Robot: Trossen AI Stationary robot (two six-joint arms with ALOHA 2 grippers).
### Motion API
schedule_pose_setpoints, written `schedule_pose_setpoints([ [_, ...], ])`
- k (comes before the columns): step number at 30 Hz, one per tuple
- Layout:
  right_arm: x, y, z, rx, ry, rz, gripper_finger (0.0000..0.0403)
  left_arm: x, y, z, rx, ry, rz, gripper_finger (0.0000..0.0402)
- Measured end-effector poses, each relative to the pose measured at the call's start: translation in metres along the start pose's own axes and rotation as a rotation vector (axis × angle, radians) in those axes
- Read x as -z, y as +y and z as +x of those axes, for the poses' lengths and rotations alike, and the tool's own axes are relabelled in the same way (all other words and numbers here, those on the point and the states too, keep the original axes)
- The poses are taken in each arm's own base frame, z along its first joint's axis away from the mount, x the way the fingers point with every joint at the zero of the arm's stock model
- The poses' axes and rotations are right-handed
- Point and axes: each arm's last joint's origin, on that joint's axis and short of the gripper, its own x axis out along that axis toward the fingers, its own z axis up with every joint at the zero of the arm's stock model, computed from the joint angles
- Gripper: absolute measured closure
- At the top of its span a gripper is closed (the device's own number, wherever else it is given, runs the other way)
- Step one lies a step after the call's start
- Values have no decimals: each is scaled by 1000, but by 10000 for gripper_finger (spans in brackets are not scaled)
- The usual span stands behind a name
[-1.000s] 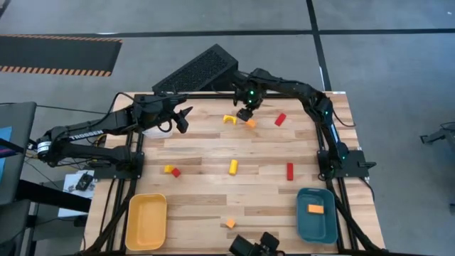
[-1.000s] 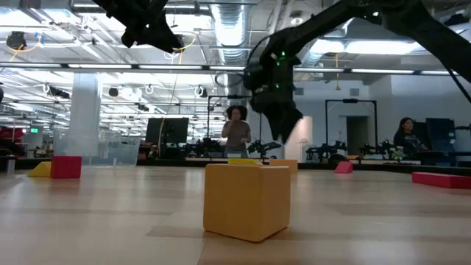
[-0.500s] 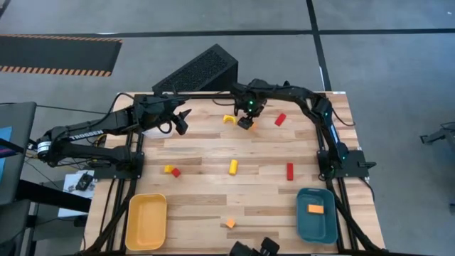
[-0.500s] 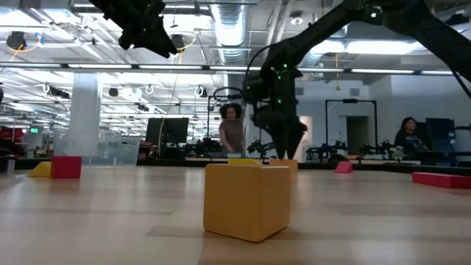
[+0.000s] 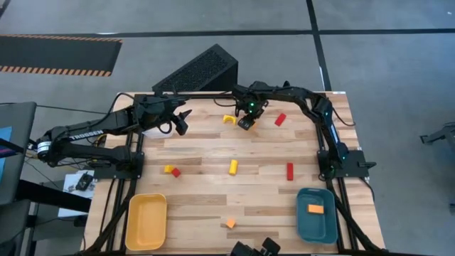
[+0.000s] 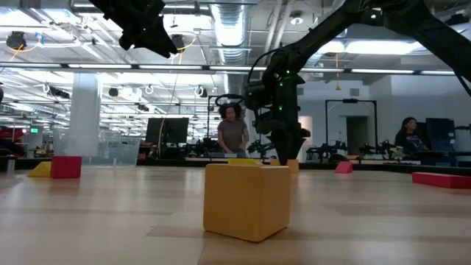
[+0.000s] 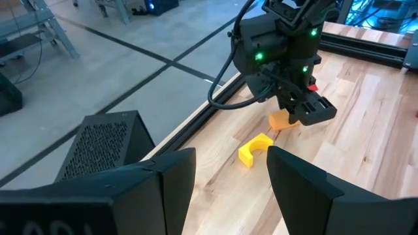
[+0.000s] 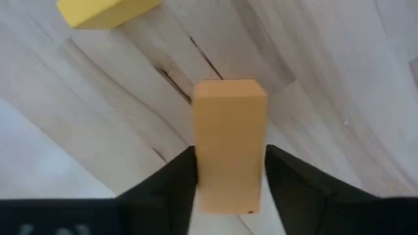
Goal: Sort & place blocks by color
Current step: Put the top orange block in the dark green bin
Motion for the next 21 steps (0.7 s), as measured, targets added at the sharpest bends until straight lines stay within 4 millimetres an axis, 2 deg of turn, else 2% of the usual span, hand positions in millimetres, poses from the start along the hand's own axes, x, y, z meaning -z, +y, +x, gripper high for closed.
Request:
schedule_pose_setpoints([
  [5, 1, 1, 1, -2, -4, 7, 281, 0, 0, 0, 2, 1, 0, 219],
  [9, 5, 9, -6, -3, -2, 27, 284, 1, -1, 0, 34, 16, -3, 219],
  [16, 22, 45, -62, -43, -149, 60, 280, 7, -1, 0, 53, 74, 0, 219],
  [21, 41, 73, -98, -53, -268, 116, 282, 8, -4, -1, 151, 97, 0, 219],
])
